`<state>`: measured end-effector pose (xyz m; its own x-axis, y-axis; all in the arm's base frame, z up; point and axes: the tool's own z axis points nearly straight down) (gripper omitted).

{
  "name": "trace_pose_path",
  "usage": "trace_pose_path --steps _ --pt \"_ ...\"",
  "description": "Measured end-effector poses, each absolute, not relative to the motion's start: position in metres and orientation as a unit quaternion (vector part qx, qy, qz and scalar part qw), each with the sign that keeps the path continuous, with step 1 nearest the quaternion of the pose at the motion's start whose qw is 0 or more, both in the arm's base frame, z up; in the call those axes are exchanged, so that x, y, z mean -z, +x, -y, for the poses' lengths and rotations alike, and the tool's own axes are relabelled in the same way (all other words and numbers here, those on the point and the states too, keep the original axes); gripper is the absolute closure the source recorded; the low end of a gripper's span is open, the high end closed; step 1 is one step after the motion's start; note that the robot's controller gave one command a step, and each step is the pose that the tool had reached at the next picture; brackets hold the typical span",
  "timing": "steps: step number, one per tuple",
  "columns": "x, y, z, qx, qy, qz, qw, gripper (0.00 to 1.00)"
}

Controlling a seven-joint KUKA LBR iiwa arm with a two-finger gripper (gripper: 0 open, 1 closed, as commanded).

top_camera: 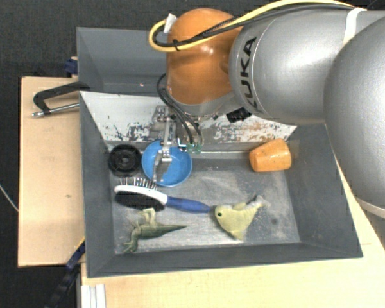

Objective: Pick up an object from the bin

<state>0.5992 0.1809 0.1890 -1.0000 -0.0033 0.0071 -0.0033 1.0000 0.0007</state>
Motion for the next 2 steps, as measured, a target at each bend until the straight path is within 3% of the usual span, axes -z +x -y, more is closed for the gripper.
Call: trace_pose_path --steps 1,2 --pt "-0.0752 0.6053 -0.1408 0.002 0.1 0.995 -0.007 0.0" --pt "-0.0769 0.6069 -0.1421 0.001 0.1 0.995 -0.004 0.0"
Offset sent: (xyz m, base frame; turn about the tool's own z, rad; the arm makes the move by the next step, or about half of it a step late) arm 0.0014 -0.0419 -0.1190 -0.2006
